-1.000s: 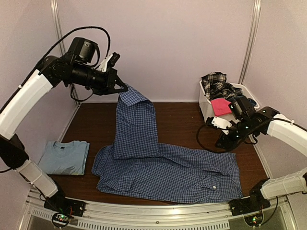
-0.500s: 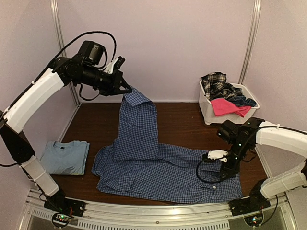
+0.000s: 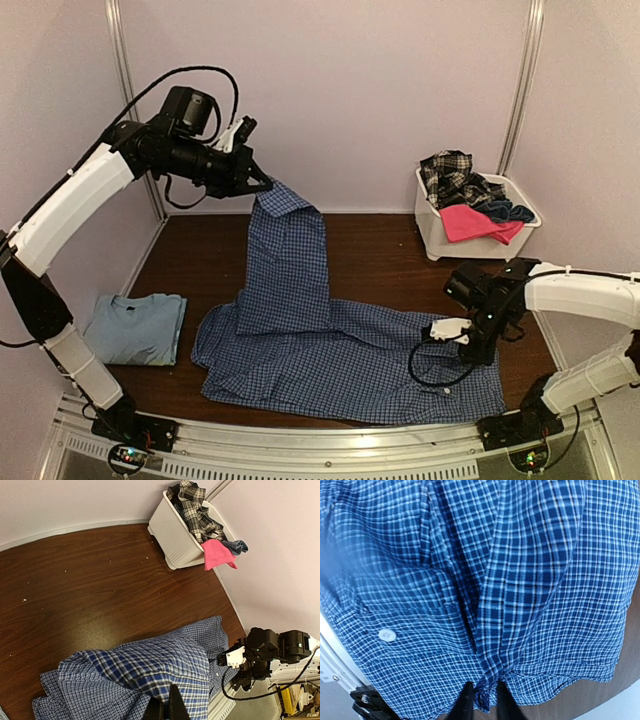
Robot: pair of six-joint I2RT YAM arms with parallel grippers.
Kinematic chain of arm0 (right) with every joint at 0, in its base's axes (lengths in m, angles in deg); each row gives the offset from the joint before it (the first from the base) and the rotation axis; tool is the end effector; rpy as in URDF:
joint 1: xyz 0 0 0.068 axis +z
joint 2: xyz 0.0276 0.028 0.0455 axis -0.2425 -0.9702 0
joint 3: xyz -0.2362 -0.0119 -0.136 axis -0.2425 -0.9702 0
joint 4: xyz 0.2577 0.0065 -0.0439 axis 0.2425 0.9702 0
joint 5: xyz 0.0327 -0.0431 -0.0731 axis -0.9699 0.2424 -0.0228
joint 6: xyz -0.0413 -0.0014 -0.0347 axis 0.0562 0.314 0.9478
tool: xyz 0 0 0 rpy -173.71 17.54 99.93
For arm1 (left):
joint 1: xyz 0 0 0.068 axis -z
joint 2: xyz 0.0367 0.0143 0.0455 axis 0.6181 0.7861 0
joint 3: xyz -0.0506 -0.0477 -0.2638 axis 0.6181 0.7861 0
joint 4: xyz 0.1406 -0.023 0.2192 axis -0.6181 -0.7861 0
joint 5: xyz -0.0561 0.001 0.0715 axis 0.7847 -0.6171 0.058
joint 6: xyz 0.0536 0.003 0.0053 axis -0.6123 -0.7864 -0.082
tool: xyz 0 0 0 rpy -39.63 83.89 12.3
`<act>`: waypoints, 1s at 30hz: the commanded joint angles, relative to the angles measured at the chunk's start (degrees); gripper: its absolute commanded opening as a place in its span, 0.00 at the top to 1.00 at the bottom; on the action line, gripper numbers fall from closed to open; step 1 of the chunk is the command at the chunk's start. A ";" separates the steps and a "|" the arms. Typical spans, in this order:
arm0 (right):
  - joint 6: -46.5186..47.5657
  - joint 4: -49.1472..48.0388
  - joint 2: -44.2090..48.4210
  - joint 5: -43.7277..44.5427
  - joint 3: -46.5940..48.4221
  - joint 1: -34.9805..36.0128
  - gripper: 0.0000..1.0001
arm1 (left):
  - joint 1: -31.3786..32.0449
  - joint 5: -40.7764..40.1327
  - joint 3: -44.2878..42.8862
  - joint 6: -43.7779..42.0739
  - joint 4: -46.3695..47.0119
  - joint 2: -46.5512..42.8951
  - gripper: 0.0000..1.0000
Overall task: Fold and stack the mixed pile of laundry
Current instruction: Fold the 1/3-folded shirt at the center of the board.
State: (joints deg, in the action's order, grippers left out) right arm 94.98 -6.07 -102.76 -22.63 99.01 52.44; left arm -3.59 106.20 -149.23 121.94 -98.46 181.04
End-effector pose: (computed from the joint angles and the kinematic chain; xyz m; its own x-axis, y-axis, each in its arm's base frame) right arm 0.1468 0.1195 0.1948 -0.3950 -0.9144 -0.0892 -0.9187 0.3937 0.0326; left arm 0.2746 -0.2047 0.4331 -0.8285 -0.0386 -0.5587 0.3793 0.6952 -0.6106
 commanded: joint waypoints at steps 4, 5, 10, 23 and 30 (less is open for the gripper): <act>0.11 -1.67 -2.54 12.45 2.58 0.20 1.00 | -2.86 2.62 0.96 0.78 5.63 -1.56 1.00; 0.26 -1.84 -3.03 15.98 3.77 -0.44 1.00 | -3.39 2.74 0.50 0.94 5.85 -1.41 1.00; 3.93 -9.37 -5.22 27.05 10.07 -7.96 1.00 | -4.79 2.27 -8.25 0.05 4.51 2.89 1.00; 18.03 -33.20 -12.67 36.85 19.15 -17.14 1.00 | -4.93 0.40 -24.04 -3.60 4.03 10.81 1.00; 18.71 -32.67 -12.19 30.37 15.55 -15.67 1.00 | -3.85 3.97 -17.82 -5.80 4.57 7.48 1.00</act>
State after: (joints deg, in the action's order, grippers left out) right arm 112.59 -38.11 -115.31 10.72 116.87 35.57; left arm -8.18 107.62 -170.38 118.60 -96.91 191.45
